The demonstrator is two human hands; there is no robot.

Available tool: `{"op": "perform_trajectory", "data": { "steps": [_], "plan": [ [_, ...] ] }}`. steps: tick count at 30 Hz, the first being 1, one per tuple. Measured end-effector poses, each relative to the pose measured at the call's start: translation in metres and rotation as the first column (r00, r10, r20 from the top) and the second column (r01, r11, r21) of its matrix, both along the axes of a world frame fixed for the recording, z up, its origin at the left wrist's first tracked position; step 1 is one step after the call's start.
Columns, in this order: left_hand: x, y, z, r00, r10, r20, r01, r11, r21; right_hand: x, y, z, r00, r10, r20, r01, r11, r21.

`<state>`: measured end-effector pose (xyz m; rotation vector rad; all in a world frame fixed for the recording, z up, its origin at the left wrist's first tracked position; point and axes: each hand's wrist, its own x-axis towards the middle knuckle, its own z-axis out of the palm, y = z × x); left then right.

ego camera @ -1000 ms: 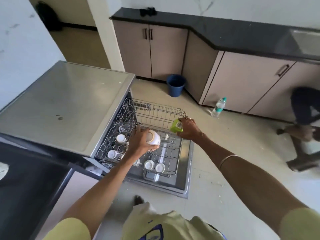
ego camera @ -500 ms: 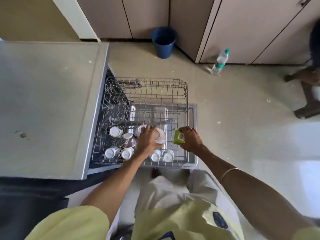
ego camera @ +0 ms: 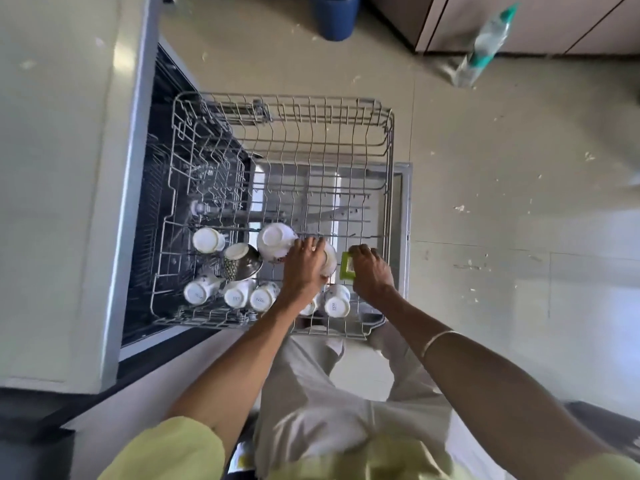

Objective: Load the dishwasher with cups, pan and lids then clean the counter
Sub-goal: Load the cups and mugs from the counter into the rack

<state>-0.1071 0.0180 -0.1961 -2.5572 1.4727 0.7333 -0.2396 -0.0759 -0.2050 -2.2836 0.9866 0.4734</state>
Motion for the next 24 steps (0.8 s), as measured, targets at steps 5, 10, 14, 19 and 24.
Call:
{"op": "perform_trajectory", "data": {
  "steps": [5,10,14,19,24],
  "plan": [
    [-0.004,-0.005,-0.014,0.999,-0.031,0.008,0.031,0.995,0.1,0.011,0.002,-0.012,0.999,-0.008,-0.047,0.006,0.999,-0.038],
    [-0.006,-0.004,-0.028,0.999,0.037,-0.007,-0.037,0.998,0.059,0.013,-0.008,-0.019,0.994,0.023,-0.106,-0.028,0.999,-0.046],
    [-0.002,-0.003,-0.03,0.999,0.031,-0.042,-0.029,0.998,0.048,0.017,-0.005,-0.017,0.981,0.078,-0.176,-0.086,0.995,-0.042],
    [-0.005,0.002,-0.033,0.996,0.055,-0.074,-0.05,0.997,0.064,0.011,-0.003,-0.017,0.98,0.09,-0.179,-0.098,0.994,-0.039],
    [-0.008,0.009,-0.025,0.997,0.057,-0.052,-0.058,0.998,-0.025,0.007,-0.001,-0.007,0.992,0.064,-0.108,-0.072,0.995,-0.074]
  ]
}}
